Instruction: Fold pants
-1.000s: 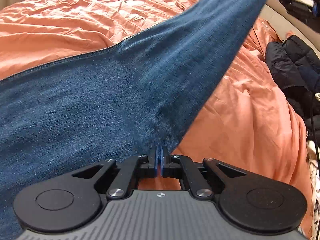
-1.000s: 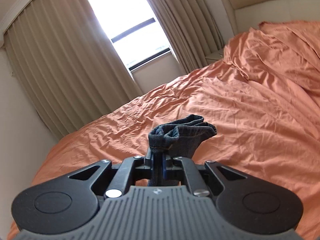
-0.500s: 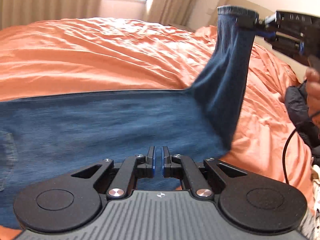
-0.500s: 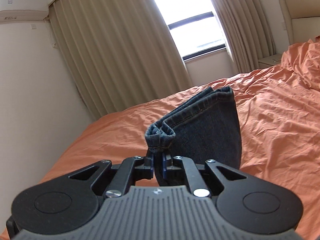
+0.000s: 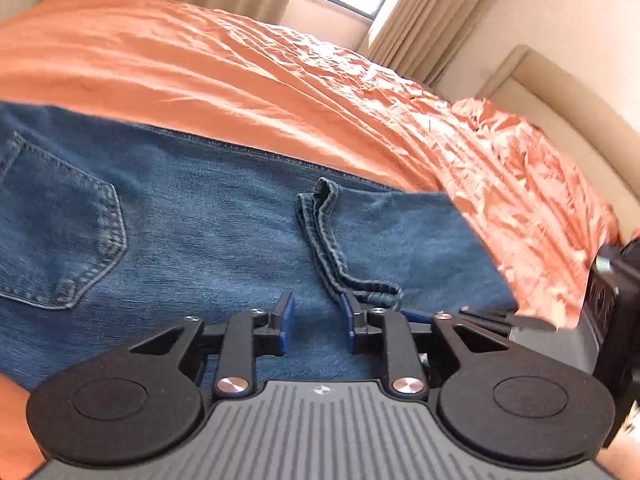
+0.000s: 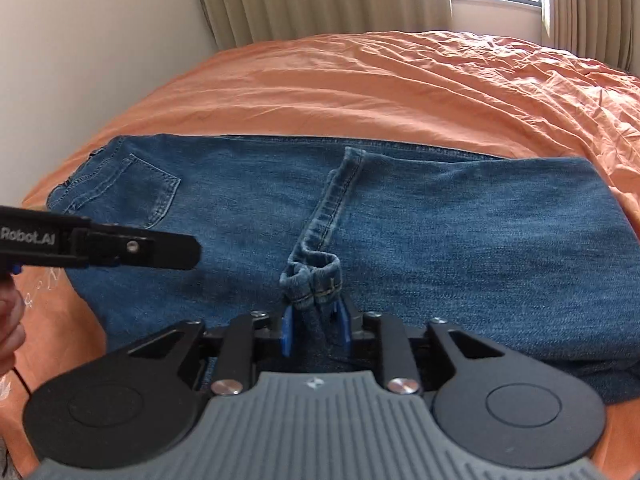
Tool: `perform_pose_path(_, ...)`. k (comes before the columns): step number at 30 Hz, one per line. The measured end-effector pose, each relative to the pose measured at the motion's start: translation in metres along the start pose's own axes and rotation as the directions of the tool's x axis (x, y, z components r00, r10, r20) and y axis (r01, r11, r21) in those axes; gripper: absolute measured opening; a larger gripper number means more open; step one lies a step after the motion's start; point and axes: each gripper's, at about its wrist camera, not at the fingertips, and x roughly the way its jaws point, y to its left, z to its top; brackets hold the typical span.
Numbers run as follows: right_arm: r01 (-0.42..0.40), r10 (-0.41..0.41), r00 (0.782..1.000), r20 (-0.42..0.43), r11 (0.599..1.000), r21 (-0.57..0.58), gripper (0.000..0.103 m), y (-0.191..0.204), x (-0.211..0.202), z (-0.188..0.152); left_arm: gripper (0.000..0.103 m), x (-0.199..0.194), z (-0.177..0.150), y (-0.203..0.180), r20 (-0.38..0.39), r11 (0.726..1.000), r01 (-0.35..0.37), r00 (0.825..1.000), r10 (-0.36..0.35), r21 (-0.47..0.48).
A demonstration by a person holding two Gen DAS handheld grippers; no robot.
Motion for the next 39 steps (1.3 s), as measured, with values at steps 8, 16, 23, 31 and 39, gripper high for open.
perform_pose_path(8, 0.068, -0.083, 0.988, 0.133, 0.992, 0.110, 0.043, -0.031, -0.028, 0.006, 0.042, 0.019, 0.020, 0.023, 0.042, 0.977, 0.103, 0.994, -0.097, -0.187)
perform_pose_path(16, 0.221, -0.257, 0.948, 0.188, 0.957, 0.190, 0.031, -0.068, -0.032, 0.018, 0.046, 0.080, 0.037, 0.032, -0.003, 0.966, 0.090, 0.996, -0.094, -0.243)
perform_pose_path(23, 0.284, -0.331, 0.929, 0.167, 0.925, 0.252, 0.007, -0.107, -0.050, 0.017, 0.040, 0.114, 0.045, 0.034, -0.010, 0.968, 0.069, 0.997, -0.073, -0.240)
perform_pose_path(31, 0.367, -0.462, 0.863, 0.204, 0.851, 0.375, 0.000, -0.158, -0.087, 0.020, 0.006, 0.073, 0.073, -0.017, 0.137, 0.998, 0.058, 0.989, -0.059, 0.012)
perform_pose_path(39, 0.382, -0.419, 0.907, -0.027, 0.796, 0.470, 0.000, -0.196, -0.052, 0.000, 0.006, 0.123, 0.067, -0.009, -0.011, 0.985, -0.154, 0.988, 0.155, 0.071)
